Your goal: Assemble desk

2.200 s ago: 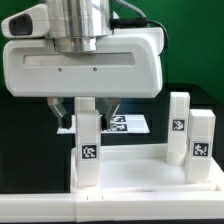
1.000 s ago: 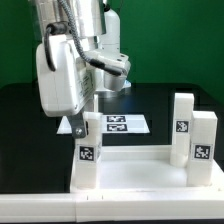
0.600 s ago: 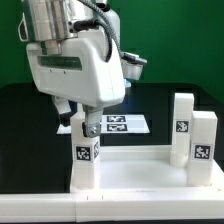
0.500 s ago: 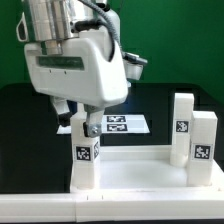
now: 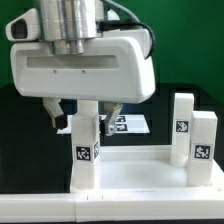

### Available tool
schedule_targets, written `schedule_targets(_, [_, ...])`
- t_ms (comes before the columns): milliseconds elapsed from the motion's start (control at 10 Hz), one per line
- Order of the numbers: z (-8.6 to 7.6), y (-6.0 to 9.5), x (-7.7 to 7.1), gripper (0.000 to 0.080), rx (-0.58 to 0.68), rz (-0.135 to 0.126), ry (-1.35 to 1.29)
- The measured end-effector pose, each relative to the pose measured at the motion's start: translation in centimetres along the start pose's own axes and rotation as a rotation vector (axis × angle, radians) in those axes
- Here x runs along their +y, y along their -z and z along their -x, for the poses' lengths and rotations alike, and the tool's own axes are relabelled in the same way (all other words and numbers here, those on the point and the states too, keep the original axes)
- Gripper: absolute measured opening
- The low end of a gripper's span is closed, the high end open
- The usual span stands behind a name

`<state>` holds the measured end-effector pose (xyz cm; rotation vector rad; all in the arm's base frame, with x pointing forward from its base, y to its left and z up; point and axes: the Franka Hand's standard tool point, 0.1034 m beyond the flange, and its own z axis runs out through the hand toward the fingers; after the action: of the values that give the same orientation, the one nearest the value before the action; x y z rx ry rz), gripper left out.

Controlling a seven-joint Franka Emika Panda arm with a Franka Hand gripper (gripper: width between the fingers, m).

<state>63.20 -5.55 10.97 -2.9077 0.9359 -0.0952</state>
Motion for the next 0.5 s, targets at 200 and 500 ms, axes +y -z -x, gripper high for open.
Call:
schedule_targets(200, [0.06,-0.08,-0.04,0.0400,-0.001,0.000,-0.092])
schedule_targets(500, [0.09,-0.13,-0.10,0.0284,0.001,0.003,-0.375])
